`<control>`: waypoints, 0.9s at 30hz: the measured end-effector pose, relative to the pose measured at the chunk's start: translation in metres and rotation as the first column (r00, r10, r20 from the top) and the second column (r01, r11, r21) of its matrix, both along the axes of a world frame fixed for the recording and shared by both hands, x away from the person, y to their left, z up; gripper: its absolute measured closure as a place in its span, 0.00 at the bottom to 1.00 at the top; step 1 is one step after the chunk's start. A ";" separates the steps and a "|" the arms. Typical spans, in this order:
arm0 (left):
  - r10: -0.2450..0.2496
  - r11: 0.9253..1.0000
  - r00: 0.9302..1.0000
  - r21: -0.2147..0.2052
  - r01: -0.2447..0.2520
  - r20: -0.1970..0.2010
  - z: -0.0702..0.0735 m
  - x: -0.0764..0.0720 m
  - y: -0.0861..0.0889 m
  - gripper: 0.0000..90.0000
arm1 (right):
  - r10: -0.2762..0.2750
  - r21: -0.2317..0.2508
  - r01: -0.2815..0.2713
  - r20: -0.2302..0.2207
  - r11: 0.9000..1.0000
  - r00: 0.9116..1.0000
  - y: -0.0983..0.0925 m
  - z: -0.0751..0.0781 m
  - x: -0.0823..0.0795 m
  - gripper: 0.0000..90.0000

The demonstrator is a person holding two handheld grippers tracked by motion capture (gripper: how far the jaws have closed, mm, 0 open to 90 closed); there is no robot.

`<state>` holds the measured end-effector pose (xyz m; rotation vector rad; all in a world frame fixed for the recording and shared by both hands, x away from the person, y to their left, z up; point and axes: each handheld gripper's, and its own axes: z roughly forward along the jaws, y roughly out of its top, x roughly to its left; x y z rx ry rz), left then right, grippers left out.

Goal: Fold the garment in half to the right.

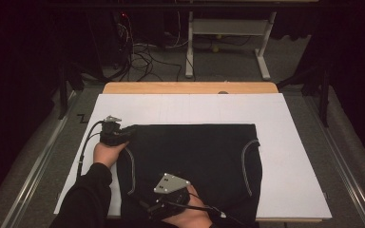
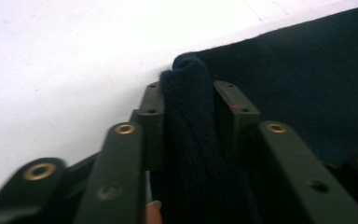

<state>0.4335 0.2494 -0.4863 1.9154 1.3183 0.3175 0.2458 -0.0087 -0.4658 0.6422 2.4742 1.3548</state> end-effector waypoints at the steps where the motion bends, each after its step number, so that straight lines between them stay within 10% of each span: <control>1: -0.002 1.000 1.000 -0.005 0.002 0.006 0.000 -0.001 0.001 0.75 | 0.004 -0.001 -0.004 -0.008 1.000 1.000 0.003 0.000 -0.001 0.05; 27: 0.017 0.998 0.997 -0.066 -0.011 0.077 0.000 -0.012 0.005 0.76 | 0.073 -0.206 -0.095 -0.110 0.974 0.991 0.084 -0.017 -0.012 0.15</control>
